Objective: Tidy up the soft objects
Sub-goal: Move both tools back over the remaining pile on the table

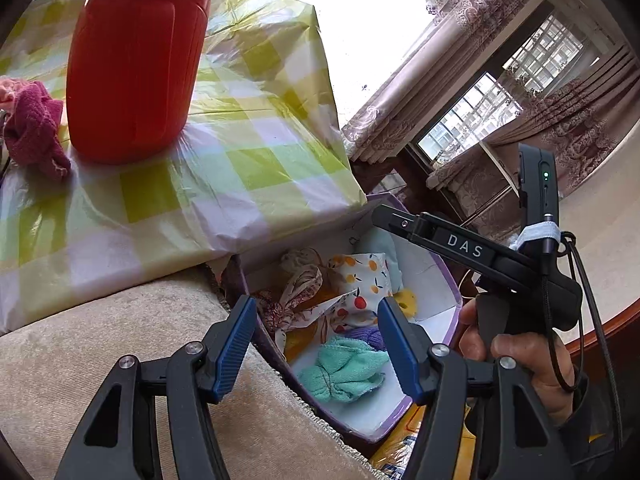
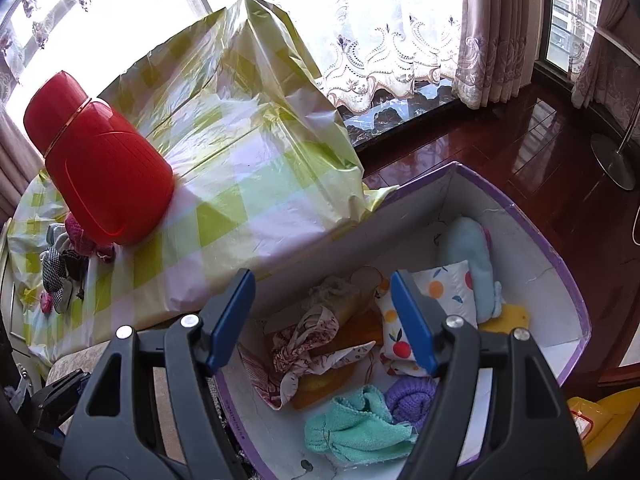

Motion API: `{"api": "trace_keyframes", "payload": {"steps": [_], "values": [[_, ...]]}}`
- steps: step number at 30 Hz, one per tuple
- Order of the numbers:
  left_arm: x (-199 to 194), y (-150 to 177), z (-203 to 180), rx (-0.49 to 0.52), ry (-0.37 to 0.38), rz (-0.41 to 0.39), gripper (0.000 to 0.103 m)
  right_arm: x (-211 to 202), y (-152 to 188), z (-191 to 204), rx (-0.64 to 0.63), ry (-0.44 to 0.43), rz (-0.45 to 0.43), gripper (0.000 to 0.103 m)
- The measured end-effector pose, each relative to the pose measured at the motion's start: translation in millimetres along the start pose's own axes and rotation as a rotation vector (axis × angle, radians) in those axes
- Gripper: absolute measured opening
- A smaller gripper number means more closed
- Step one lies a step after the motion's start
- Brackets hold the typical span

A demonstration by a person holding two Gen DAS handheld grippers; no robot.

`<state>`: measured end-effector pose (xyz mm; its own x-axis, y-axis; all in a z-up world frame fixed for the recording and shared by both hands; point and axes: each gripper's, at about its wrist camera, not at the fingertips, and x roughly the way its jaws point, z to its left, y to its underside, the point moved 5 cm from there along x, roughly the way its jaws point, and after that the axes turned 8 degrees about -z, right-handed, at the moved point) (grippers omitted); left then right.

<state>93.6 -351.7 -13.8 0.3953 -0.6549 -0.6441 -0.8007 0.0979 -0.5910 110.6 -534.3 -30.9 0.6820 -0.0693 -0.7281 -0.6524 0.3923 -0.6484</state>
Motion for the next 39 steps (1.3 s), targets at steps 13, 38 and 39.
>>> {"api": "trace_keyframes", "payload": {"steps": [13,38,39], "values": [[-56,-10,76,-0.097,-0.154,-0.145,0.064,4,25,79,-0.133,-0.094,0.068,0.073],[-210,10,274,-0.450,-0.515,-0.446,0.064,6,71,258,-0.542,-0.175,-0.025,0.073],[-213,11,281,-0.464,-0.520,-0.452,0.064,9,71,263,-0.556,-0.169,-0.030,0.073]]}}
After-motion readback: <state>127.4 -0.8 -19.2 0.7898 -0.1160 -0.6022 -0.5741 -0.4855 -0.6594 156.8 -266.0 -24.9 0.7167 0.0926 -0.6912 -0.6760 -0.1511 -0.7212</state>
